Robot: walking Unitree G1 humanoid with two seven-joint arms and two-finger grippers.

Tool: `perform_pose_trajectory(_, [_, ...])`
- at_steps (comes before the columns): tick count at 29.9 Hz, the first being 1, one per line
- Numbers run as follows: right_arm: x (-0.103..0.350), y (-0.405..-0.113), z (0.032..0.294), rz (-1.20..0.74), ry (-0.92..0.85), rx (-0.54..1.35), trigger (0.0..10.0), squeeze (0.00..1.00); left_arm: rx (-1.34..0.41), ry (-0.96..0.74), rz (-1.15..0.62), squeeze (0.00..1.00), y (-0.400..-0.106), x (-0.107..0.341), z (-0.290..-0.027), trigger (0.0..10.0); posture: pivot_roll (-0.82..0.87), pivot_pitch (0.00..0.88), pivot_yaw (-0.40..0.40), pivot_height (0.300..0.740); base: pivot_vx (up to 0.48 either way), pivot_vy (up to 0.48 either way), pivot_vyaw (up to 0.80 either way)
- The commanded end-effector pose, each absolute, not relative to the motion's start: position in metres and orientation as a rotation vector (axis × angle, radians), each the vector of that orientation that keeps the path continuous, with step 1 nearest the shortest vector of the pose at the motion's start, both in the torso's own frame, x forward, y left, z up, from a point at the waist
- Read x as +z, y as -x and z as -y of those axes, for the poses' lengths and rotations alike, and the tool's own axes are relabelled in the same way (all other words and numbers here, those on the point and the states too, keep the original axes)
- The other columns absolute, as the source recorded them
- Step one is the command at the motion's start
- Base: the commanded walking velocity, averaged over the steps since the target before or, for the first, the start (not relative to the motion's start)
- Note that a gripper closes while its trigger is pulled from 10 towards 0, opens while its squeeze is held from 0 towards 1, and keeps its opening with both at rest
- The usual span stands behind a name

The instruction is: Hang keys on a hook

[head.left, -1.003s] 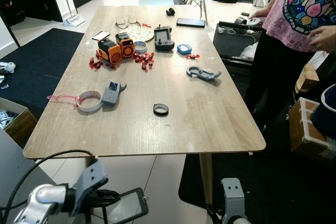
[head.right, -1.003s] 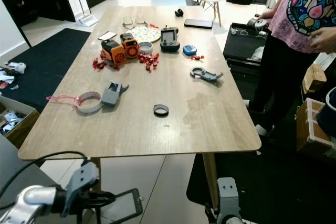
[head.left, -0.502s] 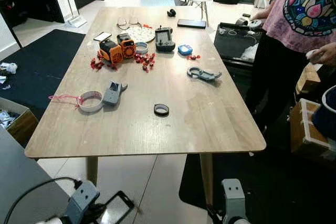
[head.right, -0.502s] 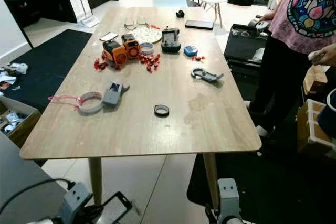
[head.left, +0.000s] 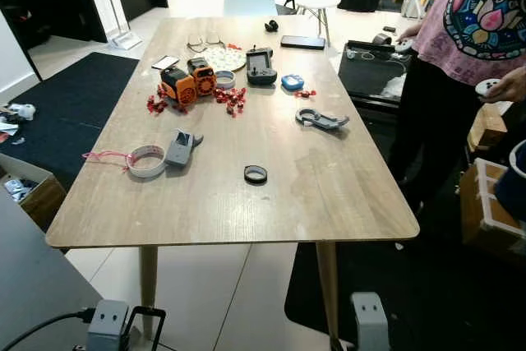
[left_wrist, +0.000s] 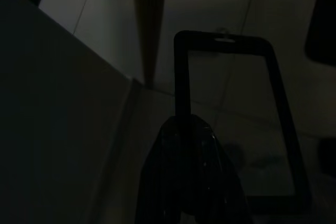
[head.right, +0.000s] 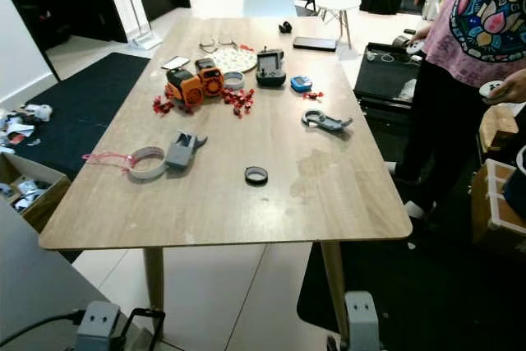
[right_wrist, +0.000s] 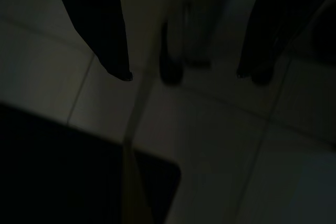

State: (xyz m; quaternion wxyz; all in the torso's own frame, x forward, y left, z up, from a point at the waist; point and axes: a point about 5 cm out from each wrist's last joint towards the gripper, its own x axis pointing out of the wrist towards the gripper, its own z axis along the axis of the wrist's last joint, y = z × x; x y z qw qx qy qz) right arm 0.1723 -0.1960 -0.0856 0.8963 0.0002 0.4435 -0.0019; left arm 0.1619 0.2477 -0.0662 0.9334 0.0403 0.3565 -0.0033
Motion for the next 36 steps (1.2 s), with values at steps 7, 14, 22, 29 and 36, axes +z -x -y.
perform_pose_trajectory(7, [-0.089, -0.156, 0.217, -0.923, -0.046, -0.191, 10.0, 0.0, -0.012, -0.032, -0.699, 0.0, -0.158, -0.07, -0.235, 10.0, 0.02, 0.04, 0.037, 0.74, 0.0, 0.0, 0.0])
perform_pose_trajectory(14, [-0.088, -0.156, 0.219, -0.933, -0.057, -0.148, 10.0, 0.0, -0.023, -0.025, -0.79, 0.0, -0.154, -0.079, -0.226, 10.0, 0.02, 0.041, 0.041, 0.74, 0.0, 0.0, 0.0])
perform_pose_trajectory(22, [-0.086, -0.168, 0.206, -0.915, -0.047, -0.091, 10.0, 0.0, -0.042, -0.033, -0.85, 0.0, -0.154, -0.084, -0.219, 10.0, 0.02, 0.042, 0.03, 0.74, 0.0, 0.0, 0.11])
perform_pose_trajectory(29, [-0.084, -0.173, 0.201, -0.905, -0.03, -0.049, 10.0, 0.0, -0.039, -0.02, -0.876, 0.0, -0.153, -0.086, -0.216, 10.0, 0.03, 0.044, 0.024, 0.74, 0.0, 0.0, 0.78])
perform_pose_trajectory(36, [-0.084, -0.175, 0.198, -0.905, -0.023, -0.034, 10.0, 0.0, -0.023, -0.003, -0.897, 0.0, -0.152, -0.088, -0.213, 10.0, 0.03, 0.047, 0.023, 0.74, 0.0, 0.0, 0.8])
